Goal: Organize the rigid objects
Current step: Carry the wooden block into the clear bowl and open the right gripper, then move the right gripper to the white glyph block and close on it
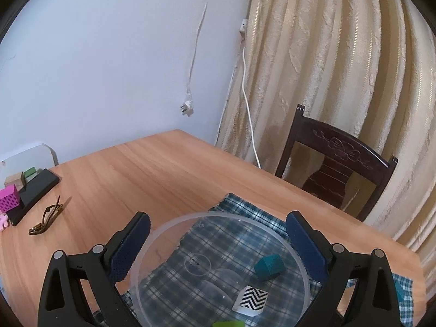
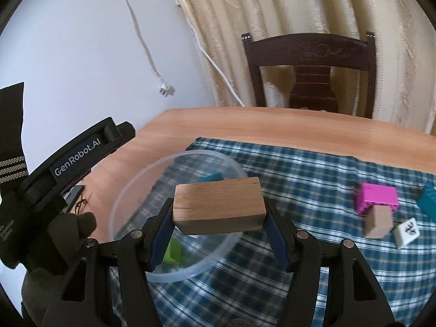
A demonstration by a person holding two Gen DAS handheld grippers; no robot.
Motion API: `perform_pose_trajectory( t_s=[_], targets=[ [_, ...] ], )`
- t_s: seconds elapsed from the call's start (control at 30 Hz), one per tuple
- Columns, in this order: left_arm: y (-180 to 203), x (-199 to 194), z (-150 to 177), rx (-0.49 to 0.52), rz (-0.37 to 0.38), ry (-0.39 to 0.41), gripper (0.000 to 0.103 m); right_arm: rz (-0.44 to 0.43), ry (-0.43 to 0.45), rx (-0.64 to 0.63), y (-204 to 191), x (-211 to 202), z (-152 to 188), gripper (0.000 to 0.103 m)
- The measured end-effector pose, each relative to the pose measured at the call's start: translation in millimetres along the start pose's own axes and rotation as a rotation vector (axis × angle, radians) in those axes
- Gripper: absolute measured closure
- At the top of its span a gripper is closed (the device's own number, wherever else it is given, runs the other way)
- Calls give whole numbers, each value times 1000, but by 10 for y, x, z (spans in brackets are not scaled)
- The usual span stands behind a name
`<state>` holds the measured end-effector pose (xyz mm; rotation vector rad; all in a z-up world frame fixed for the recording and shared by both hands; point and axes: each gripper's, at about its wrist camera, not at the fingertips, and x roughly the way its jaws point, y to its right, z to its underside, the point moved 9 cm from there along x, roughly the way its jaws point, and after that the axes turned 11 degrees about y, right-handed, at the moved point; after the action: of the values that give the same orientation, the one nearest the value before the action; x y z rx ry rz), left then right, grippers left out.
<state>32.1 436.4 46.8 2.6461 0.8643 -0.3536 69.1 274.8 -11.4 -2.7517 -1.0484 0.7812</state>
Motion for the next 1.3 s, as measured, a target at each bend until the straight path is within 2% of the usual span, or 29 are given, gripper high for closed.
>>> perform_pose_trajectory(
  t_s=[0.1,0.17,0.2,0.3,0.77,1.3],
  targets=[
    [-22,0,-6,-7,-6,0,1,-35,-15,10,-56,87,15,39],
    [-29,-5,-13,-10,-10,4,1,-57,-22,13,-88,114,42,34],
    [-29,-5,-13,-11,-10,4,1,-60,-19,12,-90,120,41,29],
    [-30,-3,-9,-12,-9,2,1,-61,-9,5,-73,98,34,28],
    [104,-31,52,33,10,0,0,35,-9,54,289,1,80,28],
    [309,-47,129,104,54,-6,0,93,9,89,544,-97,44,28]
  ],
)
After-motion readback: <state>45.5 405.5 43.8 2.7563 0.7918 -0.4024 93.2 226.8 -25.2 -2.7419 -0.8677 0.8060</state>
